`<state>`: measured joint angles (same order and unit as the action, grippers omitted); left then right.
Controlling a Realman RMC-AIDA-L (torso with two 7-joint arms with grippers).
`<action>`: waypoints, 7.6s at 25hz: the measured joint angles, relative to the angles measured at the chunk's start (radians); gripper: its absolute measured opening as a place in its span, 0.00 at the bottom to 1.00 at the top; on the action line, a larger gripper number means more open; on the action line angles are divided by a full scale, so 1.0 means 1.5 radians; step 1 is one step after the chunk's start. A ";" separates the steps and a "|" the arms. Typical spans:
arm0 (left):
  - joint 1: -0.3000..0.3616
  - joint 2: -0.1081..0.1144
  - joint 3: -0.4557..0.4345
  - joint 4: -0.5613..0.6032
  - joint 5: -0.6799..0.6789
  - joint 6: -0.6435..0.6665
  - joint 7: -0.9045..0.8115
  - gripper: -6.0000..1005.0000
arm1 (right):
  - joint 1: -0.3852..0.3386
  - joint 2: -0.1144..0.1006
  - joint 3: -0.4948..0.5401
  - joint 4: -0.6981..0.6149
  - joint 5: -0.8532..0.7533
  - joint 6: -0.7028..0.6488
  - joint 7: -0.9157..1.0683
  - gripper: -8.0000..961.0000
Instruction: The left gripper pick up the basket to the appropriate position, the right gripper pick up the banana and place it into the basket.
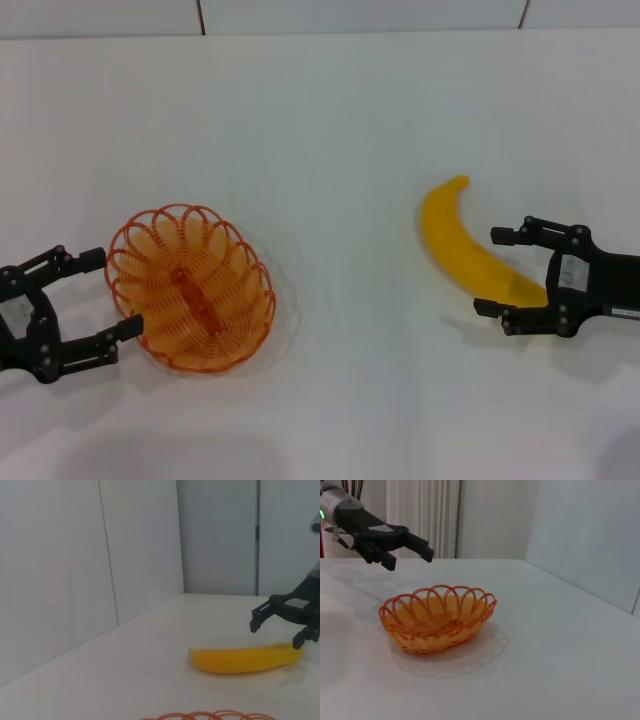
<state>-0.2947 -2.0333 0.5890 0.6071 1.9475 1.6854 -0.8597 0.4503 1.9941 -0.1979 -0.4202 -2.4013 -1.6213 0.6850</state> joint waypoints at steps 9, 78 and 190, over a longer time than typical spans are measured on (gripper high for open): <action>-0.002 -0.001 0.000 -0.001 0.000 0.000 0.000 0.87 | 0.001 0.002 0.000 0.000 0.001 0.005 -0.001 0.93; -0.408 -0.005 0.170 0.056 0.491 -0.243 -0.461 0.71 | 0.044 0.006 0.000 0.010 0.001 0.002 0.006 0.93; -0.081 -0.007 0.260 0.143 -0.117 -0.229 -0.329 0.70 | 0.009 0.002 0.004 0.010 0.081 -0.003 0.005 0.93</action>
<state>-0.4155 -2.0432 0.9787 0.8221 1.7725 1.3413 -1.3527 0.4639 1.9971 -0.1918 -0.4050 -2.2794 -1.6259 0.6930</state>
